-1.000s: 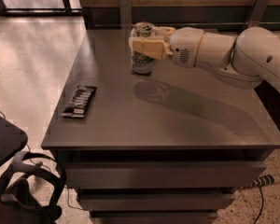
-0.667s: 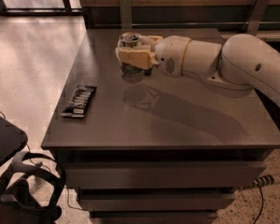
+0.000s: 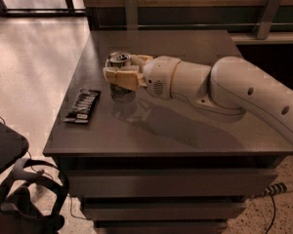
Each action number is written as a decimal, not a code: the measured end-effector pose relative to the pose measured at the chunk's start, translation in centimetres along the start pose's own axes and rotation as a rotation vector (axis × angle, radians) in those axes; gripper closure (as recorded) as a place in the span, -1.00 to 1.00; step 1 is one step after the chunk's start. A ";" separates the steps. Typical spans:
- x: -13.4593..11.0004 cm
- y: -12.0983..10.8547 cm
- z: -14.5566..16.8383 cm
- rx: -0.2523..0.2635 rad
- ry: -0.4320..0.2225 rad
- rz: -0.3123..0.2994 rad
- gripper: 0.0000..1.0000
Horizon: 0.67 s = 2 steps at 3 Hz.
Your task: Move 7up can near rxbar chocolate
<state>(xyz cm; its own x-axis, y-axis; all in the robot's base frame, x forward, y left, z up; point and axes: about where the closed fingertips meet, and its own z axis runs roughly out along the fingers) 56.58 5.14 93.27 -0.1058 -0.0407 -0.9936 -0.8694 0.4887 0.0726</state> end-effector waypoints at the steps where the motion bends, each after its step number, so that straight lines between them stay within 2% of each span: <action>1: 1.4 1.3 0.8 -0.004 0.021 -0.025 1.00; 2: 2.5 2.1 1.5 -0.005 0.046 -0.063 1.00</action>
Offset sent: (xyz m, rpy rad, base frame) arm -0.0179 0.0303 -0.0414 -0.1195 -0.0558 0.0145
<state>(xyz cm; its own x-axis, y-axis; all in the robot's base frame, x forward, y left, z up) 55.19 7.39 90.77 -0.0729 -0.1107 -0.9912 -0.8775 0.4794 0.0110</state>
